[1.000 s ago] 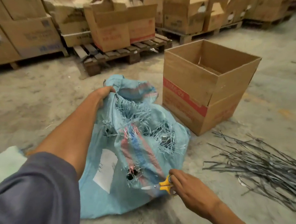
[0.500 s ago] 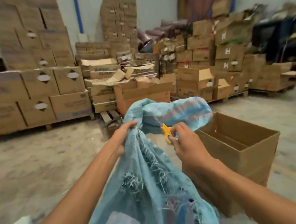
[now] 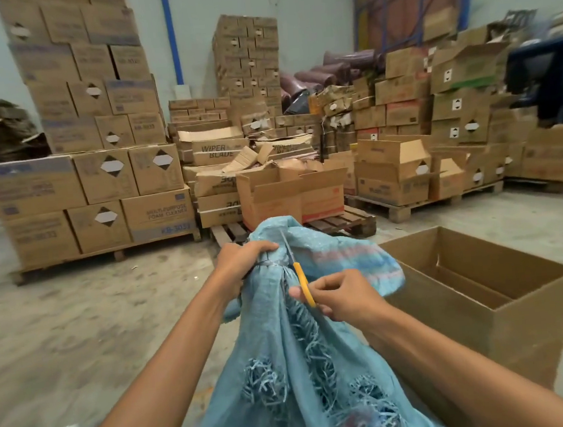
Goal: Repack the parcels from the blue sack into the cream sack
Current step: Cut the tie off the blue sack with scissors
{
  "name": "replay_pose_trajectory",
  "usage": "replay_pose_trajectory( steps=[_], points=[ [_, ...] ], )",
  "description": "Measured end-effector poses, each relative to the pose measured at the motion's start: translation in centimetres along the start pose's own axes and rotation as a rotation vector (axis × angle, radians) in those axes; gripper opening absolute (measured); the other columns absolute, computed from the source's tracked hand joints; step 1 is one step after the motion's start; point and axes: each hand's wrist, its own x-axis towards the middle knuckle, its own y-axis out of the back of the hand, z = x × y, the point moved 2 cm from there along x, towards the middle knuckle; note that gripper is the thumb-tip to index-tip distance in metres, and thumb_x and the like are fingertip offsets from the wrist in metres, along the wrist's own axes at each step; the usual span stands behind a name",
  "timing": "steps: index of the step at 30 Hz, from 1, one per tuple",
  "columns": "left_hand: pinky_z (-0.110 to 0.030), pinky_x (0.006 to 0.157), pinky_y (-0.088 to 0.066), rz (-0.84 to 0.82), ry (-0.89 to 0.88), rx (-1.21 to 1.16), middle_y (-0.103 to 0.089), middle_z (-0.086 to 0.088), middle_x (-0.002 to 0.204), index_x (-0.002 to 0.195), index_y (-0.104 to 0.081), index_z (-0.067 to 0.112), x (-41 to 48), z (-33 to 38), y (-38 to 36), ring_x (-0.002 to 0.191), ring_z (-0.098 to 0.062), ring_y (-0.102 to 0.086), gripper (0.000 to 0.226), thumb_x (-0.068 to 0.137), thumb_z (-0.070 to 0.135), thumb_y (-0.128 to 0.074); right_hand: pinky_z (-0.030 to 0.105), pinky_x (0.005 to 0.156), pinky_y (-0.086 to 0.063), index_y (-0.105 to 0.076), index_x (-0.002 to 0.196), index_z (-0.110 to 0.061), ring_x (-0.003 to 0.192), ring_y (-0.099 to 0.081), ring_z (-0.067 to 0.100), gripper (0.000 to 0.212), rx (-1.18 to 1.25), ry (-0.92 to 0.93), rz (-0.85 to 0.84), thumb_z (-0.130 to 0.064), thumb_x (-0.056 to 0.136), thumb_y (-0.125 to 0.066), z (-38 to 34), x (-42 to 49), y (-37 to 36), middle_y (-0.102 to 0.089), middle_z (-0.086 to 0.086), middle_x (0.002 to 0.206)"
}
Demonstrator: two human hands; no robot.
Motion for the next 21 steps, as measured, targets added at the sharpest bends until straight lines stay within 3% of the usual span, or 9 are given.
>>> replay_pose_trajectory(
  steps=[3, 7, 11, 13, 16, 21],
  points=[
    [-0.026, 0.055, -0.045, 0.032, -0.004, 0.021, -0.071, -0.01, 0.097, 0.104, -0.064, 0.005, -0.5, 0.5, 0.1, 0.076, -0.022, -0.067, 0.059, 0.06, 0.038, -0.085, 0.02, 0.047, -0.027, -0.075, 0.079, 0.002, 0.062, -0.03, 0.021, 0.05, -0.005, -0.005, -0.012, -0.044, 0.065, -0.089, -0.4, -0.5, 0.3, -0.044, 0.002, 0.059],
    [-0.028, 0.053, -0.049, 0.023, 0.028, -0.027, -0.075, -0.012, 0.089, 0.106, -0.067, 0.004, -1.1, 0.8, -0.2, 0.071, -0.026, -0.071, 0.065, 0.053, 0.035, -0.086, 0.023, 0.049, -0.024, -0.072, 0.073, 0.0, 0.055, -0.027, 0.014, 0.058, 0.016, -0.047, -0.065, -0.055, 0.062, -0.087, -0.5, -1.1, 0.9, -0.035, 0.002, 0.059],
    [-0.023, 0.044, -0.047, -0.001, 0.056, -0.117, -0.074, -0.011, 0.078, 0.105, -0.068, 0.002, -2.1, 1.1, -0.9, 0.052, -0.021, -0.066, 0.042, 0.07, 0.022, -0.083, 0.026, 0.052, -0.019, -0.07, 0.07, -0.014, 0.053, -0.028, 0.011, 0.042, 0.115, -0.093, -0.16, -0.053, 0.068, -0.084, -1.3, -1.3, 1.7, -0.047, -0.003, 0.059],
    [-0.025, 0.052, -0.05, -0.011, 0.06, -0.154, -0.074, -0.013, 0.082, 0.103, -0.07, 0.001, -2.2, 1.2, -1.3, 0.057, -0.023, -0.066, 0.041, 0.07, 0.021, -0.083, 0.028, 0.054, -0.017, -0.07, 0.072, -0.014, 0.054, -0.029, 0.011, 0.048, 0.114, -0.111, -0.213, -0.059, 0.064, -0.085, -1.6, -0.9, 1.9, -0.051, 0.001, 0.069],
    [-0.037, 0.065, -0.05, -0.004, 0.054, -0.201, -0.074, -0.018, 0.089, 0.102, -0.071, -0.001, -2.2, 1.1, -1.8, 0.069, -0.026, -0.064, 0.057, 0.055, 0.029, -0.085, 0.026, 0.053, -0.016, -0.067, 0.075, -0.018, 0.055, -0.03, 0.01, 0.049, 0.099, -0.18, -0.301, -0.063, 0.061, -0.084, -1.8, -0.8, 2.1, -0.06, 0.002, 0.083],
    [-0.051, 0.078, -0.057, -0.021, 0.067, -0.231, -0.073, -0.023, 0.098, 0.102, -0.073, -0.002, -1.4, 0.7, -2.4, 0.073, -0.028, -0.066, 0.066, 0.046, 0.03, -0.086, 0.027, 0.056, -0.016, -0.062, 0.078, -0.019, 0.056, -0.028, 0.01, 0.053, 0.059, -0.24, -0.373, -0.067, 0.064, -0.078, -1.3, -0.9, 2.0, -0.062, 0.001, 0.087]
  ],
)
